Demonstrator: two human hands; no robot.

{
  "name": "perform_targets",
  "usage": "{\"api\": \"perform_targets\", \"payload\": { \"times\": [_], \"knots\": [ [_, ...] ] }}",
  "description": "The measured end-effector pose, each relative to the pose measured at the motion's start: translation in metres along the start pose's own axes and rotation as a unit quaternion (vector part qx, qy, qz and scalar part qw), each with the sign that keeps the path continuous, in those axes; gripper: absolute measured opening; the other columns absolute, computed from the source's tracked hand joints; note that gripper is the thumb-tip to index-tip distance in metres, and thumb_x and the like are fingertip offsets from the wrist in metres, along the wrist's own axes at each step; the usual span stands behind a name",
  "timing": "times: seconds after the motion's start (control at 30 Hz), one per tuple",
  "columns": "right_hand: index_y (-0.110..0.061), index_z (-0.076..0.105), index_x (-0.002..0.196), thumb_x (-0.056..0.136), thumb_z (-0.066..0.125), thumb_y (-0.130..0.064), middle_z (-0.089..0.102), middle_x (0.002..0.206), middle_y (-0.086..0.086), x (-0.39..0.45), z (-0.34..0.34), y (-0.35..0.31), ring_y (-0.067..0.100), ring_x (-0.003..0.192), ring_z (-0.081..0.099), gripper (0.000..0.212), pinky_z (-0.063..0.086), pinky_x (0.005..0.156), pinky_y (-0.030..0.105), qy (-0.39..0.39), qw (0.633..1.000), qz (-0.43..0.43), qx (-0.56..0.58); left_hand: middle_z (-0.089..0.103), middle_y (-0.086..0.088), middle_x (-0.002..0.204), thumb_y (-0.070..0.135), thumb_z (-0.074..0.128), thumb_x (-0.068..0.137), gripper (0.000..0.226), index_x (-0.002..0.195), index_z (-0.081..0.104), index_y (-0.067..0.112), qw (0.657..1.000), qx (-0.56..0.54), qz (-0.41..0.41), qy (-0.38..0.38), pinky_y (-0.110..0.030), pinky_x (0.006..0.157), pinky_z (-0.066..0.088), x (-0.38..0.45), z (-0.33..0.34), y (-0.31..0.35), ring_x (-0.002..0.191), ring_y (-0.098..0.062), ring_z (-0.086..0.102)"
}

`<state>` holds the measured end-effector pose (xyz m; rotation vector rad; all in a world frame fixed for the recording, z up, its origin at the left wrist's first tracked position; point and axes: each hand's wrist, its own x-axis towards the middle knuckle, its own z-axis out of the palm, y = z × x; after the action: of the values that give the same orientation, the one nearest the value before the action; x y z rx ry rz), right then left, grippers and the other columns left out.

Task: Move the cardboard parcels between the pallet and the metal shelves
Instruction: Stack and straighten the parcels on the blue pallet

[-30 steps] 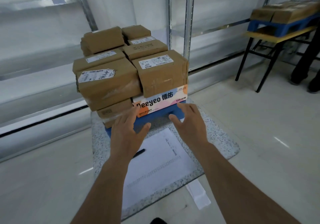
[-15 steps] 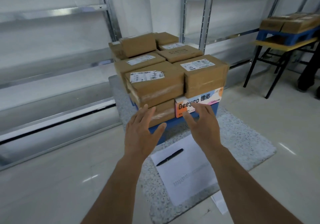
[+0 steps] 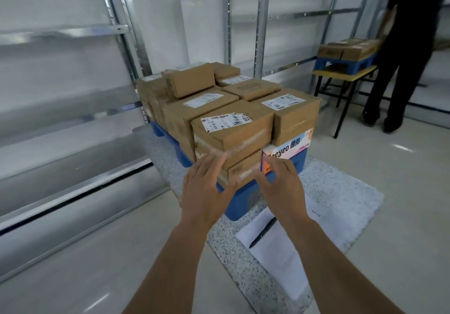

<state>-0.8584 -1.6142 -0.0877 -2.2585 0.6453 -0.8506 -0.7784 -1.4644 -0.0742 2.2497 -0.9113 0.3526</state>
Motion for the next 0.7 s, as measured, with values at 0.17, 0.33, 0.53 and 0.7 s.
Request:
{"api": "perform_targets", "payload": {
  "times": [0.17,0.33,0.53,0.7],
  "knots": [
    [-0.019,0.057,0.119,0.088,0.060,-0.034,0.051,0.117,-0.002,0.005,0.005,-0.006,0.009,0.100,0.047,0.035,0.037,0.075,0.025,0.022,1.000,0.011,-0.004,0.031,0.004,0.152,0.046,0.058,0.087,0.061,0.142,0.038,0.028,1.000,-0.026,0.009,-0.004,-0.040,0.114,0.019,0.008,0.002,-0.015,0.141,-0.015,0.023],
    [-0.017,0.054,0.127,0.088,0.060,-0.034,0.050,0.123,-0.002,0.019,0.013,-0.006,0.012,0.111,0.047,0.043,0.036,0.082,0.023,0.034,0.999,0.014,-0.004,0.032,0.002,0.151,0.045,0.061,0.086,0.063,0.142,0.039,0.026,0.999,-0.037,0.015,-0.010,-0.041,0.115,0.019,0.025,0.009,-0.025,0.140,-0.015,0.024],
    [-0.020,0.054,0.124,0.087,0.060,-0.037,0.049,0.122,-0.003,0.042,0.019,-0.010,0.011,0.108,0.049,0.041,0.044,0.077,0.030,0.064,0.998,0.004,0.019,0.028,0.008,0.152,0.053,0.051,0.084,0.065,0.143,0.036,0.028,0.998,-0.052,0.028,-0.005,-0.040,0.115,0.018,0.059,0.006,-0.031,0.141,-0.011,0.020],
    [-0.020,0.055,0.124,0.087,0.062,-0.036,0.046,0.115,-0.011,0.060,0.016,-0.001,0.003,0.100,0.047,0.041,0.038,0.074,0.023,0.099,0.994,0.012,0.036,0.025,0.011,0.152,0.067,0.039,0.079,0.071,0.141,0.038,0.032,0.996,-0.073,0.042,0.012,-0.032,0.111,0.013,0.090,0.005,-0.024,0.139,-0.003,0.014]
  ]
}}
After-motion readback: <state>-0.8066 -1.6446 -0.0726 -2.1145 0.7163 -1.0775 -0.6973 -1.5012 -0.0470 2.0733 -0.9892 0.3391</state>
